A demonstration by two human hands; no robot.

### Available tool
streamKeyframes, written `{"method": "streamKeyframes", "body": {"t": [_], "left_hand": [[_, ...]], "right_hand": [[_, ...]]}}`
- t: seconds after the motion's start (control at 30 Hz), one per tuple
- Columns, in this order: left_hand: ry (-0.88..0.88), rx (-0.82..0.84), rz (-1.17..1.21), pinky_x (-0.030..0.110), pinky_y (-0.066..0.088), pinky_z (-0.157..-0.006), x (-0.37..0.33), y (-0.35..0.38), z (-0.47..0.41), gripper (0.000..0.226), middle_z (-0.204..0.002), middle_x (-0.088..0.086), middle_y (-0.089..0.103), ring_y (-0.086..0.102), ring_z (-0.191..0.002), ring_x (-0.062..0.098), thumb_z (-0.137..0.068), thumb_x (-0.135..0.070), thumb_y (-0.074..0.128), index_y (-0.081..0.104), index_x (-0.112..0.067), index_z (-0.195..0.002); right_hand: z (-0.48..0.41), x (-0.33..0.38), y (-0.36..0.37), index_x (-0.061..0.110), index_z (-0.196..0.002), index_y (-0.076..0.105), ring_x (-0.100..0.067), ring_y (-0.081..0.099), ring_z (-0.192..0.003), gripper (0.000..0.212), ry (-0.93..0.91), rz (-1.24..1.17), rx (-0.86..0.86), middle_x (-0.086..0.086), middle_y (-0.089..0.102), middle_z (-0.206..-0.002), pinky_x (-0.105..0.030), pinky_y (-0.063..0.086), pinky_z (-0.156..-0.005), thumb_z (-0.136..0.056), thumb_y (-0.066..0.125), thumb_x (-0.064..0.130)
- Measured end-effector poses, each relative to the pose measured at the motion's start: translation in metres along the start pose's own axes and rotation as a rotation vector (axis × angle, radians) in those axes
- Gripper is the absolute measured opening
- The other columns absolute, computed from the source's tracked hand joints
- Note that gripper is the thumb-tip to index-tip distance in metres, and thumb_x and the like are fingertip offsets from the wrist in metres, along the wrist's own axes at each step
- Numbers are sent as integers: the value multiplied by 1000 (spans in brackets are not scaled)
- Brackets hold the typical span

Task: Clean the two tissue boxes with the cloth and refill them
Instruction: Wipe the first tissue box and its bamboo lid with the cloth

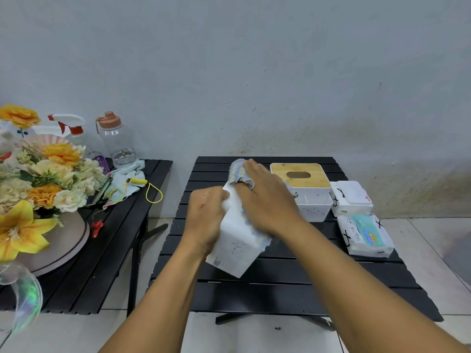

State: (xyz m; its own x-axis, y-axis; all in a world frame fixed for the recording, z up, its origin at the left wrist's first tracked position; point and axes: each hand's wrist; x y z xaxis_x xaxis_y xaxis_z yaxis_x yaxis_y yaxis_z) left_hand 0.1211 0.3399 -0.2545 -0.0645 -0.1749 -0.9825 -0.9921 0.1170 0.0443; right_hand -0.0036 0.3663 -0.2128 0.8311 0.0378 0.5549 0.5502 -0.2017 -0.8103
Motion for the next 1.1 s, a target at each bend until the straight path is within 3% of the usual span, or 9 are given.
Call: {"method": "streamKeyframes", "body": {"t": [0.2, 0.37, 0.5, 0.57, 0.63, 0.77, 0.87, 0.97, 1.1], "left_hand": [[27, -150, -78, 27, 39, -57, 10, -12, -9, 36, -66, -4, 48, 44, -57, 11, -100, -15, 52, 46, -17, -64], [22, -106, -1, 34, 12, -53, -8, 2, -2, 41, -52, -7, 21, 16, -53, 13, -83, -15, 49, 25, -28, -53], [23, -9, -5, 34, 12, -54, -13, 7, 6, 44, -54, -4, 21, 16, -52, 12, -85, -14, 50, 20, -29, -56], [44, 27, -30, 31, 14, -52, -14, 10, 8, 43, -55, -2, 22, 19, -53, 12, -85, -15, 50, 20, -27, -56], [45, 61, -27, 33, 15, -54, -16, 11, 9, 37, -61, 10, 22, 20, -57, 20, -79, -22, 50, 21, -16, -58], [-39, 216, -28, 28, 22, -52, -20, 3, 9, 33, -67, 12, 35, 28, -61, 23, -79, -22, 49, 30, -1, -62], [-145, 381, 5, 24, 44, -55, -21, 0, 8, 10, -76, 13, 62, 56, -65, 24, -76, -12, 52, 58, -4, -73], [-178, 511, 78, 30, 59, -69, -22, -4, 3, 34, -94, 7, 75, 72, -84, 21, -81, 9, 61, 68, -13, -106], [-183, 511, -27, 11, 45, -44, -20, -6, -2, 26, -64, 0, 71, 62, -48, 3, -92, 24, 48, 65, 4, -94]], "right_hand": [[52, 9, 37, 16, -156, 28, -7, 9, -151, 72, -288, 12, -41, 5, 23, -164, -28, -3, -123, -92, 20, 48], [19, -5, 21, 17, -152, 37, -4, 16, -148, 60, -132, -115, -90, 6, 29, -161, -26, 4, -121, -97, 34, 42], [-12, -15, -8, 25, -91, 59, -25, 62, -95, 22, 146, -365, -92, -1, 68, -94, -47, 51, -93, -98, 41, 36], [-19, -17, -17, 17, -72, 52, -31, 62, -80, 39, 247, -391, -86, -3, 63, -74, -45, 53, -75, -98, 38, 43], [-18, -15, -23, 18, -64, 42, -28, 53, -73, 42, 233, -313, -117, -2, 53, -68, -36, 38, -62, -101, 37, 39], [-10, -12, -27, 20, -63, 35, -21, 44, -64, 41, 174, -283, -198, 2, 46, -63, -35, 28, -57, -101, 39, 32], [-4, -9, -22, 18, -64, 38, -20, 45, -64, 36, 93, -265, -217, 4, 48, -62, -35, 28, -57, -99, 43, 29], [4, -4, -14, 24, -70, 46, -17, 49, -73, 25, -99, -157, -250, 8, 55, -71, -35, 30, -63, -92, 39, 32], [11, 0, -14, 23, -90, 61, -16, 54, -94, 28, -214, -86, -189, 7, 66, -96, -36, 38, -79, -91, 35, 33]]}}
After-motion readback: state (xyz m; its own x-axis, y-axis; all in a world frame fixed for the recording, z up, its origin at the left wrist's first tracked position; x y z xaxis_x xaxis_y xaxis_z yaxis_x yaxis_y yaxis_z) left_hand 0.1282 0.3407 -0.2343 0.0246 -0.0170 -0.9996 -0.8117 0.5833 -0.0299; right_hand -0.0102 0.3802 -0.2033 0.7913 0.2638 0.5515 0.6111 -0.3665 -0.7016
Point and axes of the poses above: each hand's wrist, its own z-axis away from the middle knuckle, its own y-axis out of the palm, x = y × z
